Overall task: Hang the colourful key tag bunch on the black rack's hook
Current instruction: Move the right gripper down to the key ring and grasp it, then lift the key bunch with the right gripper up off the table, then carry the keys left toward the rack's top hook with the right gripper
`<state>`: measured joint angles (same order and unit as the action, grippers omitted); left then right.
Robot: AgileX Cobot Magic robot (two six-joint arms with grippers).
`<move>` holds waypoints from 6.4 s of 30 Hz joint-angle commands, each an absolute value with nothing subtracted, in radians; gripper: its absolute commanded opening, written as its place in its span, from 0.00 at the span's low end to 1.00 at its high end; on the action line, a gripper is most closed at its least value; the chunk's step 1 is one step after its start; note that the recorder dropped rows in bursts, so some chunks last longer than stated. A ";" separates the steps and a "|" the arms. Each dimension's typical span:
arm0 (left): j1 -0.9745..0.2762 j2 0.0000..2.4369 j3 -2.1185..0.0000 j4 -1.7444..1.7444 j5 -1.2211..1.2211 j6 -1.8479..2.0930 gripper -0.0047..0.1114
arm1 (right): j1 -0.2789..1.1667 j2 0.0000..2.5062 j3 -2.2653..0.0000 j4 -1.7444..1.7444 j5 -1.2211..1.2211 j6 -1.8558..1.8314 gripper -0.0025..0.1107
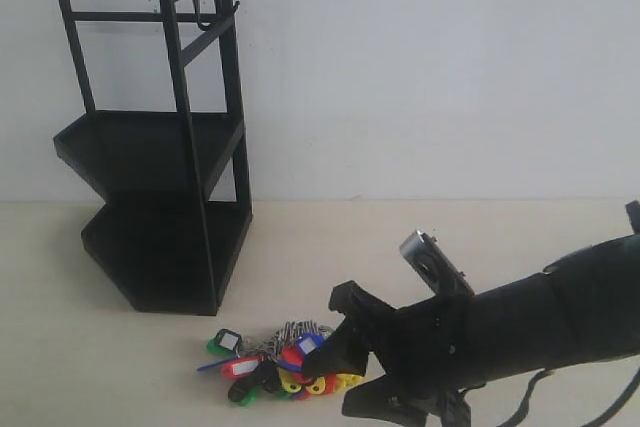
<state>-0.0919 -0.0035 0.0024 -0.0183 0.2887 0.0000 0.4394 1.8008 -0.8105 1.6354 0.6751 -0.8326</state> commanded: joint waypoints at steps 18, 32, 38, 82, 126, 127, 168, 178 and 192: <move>-0.090 0.000 0.000 -0.018 0.285 0.000 0.08 | 0.442 1.971 -0.912 1.744 0.655 -0.835 0.41; -0.090 0.000 0.000 -0.018 0.285 0.000 0.08 | 0.442 2.056 -1.017 1.744 0.601 -0.813 0.40; -0.090 0.000 0.000 -0.018 0.285 0.000 0.08 | 0.442 2.086 -1.052 1.744 0.624 -0.786 0.40; -0.090 0.000 0.000 -0.018 0.285 0.000 0.08 | 0.438 1.615 -1.122 1.173 0.392 -0.981 0.02; -0.090 0.000 0.000 -0.018 0.285 0.000 0.08 | 0.582 1.439 -1.191 0.420 0.264 -0.532 0.02; -0.090 0.000 0.000 -0.018 0.285 0.000 0.08 | 0.572 1.439 -1.191 0.436 0.233 -0.434 0.02; -0.090 0.000 0.000 -0.018 0.285 0.000 0.08 | 0.669 1.797 -1.505 0.382 -0.092 -0.522 0.02; -0.090 0.000 0.000 -0.018 0.285 0.000 0.08 | 0.684 1.840 -1.550 0.382 -0.176 -0.549 0.02; -0.090 0.000 0.000 -0.018 0.285 0.000 0.08 | 0.718 1.885 -1.566 0.382 -0.202 -0.560 0.02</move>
<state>-0.0919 -0.0035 0.0024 -0.0183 0.2887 0.0000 0.7060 1.8874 -1.5524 0.3857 -0.1737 -0.5519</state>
